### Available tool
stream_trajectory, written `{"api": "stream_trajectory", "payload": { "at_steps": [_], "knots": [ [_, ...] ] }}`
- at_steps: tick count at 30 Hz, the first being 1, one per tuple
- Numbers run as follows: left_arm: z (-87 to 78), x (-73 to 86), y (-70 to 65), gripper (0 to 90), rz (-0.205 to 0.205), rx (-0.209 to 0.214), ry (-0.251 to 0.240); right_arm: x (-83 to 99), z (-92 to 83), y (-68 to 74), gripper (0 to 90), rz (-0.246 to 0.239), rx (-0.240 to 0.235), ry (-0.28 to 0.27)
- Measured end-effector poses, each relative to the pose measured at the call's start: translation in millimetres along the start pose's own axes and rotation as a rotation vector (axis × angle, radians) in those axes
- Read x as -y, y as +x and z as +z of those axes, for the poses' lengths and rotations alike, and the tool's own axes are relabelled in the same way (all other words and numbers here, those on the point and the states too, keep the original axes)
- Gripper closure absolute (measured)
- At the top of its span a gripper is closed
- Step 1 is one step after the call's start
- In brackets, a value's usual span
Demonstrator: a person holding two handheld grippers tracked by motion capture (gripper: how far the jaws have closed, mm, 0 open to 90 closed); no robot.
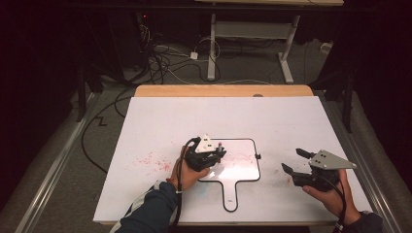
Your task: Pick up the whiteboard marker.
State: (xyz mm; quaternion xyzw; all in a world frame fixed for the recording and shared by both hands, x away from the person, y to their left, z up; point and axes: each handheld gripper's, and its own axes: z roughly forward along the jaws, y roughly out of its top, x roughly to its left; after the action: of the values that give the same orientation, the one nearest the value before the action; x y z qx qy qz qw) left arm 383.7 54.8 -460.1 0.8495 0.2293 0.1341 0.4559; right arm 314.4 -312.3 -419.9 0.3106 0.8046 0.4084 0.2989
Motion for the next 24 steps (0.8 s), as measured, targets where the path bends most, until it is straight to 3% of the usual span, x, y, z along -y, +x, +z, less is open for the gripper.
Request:
{"api": "stream_trajectory", "payload": {
  "at_steps": [8, 12, 15, 24],
  "knots": [
    [-19.0, 16.3, 14.1, 78.7, -0.029, -0.003, -0.015, 0.6, 3.2, 1.8, 28.6, -0.012, -0.004, 0.019],
    [-25.5, 20.2, 17.3, 78.7, -0.016, -0.01, -0.007, 0.8, 3.5, 2.2, 28.5, -0.009, -0.004, 0.021],
    [-32.8, 27.3, 19.9, 78.7, -0.028, 0.0, -0.02, 0.6, 3.1, 1.7, 28.5, -0.01, 0.0, 0.017],
    [-19.5, 19.5, 12.7, 78.7, -0.015, 0.02, -0.036, -0.6, 5.7, 4.1, 28.5, -0.013, -0.01, 0.021]
  ]
}}
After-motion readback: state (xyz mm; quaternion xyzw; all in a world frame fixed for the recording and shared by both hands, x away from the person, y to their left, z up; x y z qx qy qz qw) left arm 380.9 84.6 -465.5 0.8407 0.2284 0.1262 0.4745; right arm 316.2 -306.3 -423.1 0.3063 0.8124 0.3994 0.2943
